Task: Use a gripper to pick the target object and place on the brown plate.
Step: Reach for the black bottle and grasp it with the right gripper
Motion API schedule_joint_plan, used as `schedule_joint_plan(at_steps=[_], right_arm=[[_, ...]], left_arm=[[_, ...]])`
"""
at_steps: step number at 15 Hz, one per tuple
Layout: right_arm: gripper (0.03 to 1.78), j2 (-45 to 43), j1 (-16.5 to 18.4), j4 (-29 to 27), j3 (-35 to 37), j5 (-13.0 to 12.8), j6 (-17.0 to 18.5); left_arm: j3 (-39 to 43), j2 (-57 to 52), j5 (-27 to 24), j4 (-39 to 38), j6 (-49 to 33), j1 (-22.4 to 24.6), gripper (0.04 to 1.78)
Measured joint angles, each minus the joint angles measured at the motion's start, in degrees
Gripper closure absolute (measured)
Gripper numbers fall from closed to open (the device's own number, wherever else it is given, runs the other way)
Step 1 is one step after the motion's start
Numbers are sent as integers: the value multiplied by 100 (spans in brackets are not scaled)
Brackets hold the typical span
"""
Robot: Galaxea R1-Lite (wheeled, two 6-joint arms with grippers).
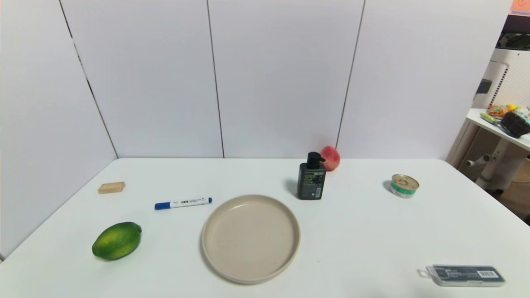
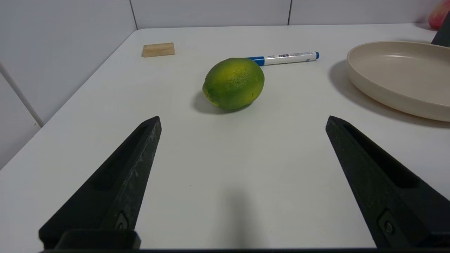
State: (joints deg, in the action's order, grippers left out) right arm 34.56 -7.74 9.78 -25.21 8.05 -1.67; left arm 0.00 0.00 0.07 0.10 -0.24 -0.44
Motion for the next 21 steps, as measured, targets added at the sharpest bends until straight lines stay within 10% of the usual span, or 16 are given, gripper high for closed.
schedule_joint_plan(at_steps=[8,12,18,21], right_arm=[[11,4785,-881,-72,-3460,300,-234],[11,6437,-610,-91,-3884,433,-1293],[11,7224,-74,11,-3391,2341,-2669],[11,7467,-179,-27,-3333,2431,-2705]], left_arm=[[0,0,2,0,2,0,13],[0,0,0,0,0,0,13],[0,0,2,0,0,0,13],[0,0,0,-2,2,0,13]])
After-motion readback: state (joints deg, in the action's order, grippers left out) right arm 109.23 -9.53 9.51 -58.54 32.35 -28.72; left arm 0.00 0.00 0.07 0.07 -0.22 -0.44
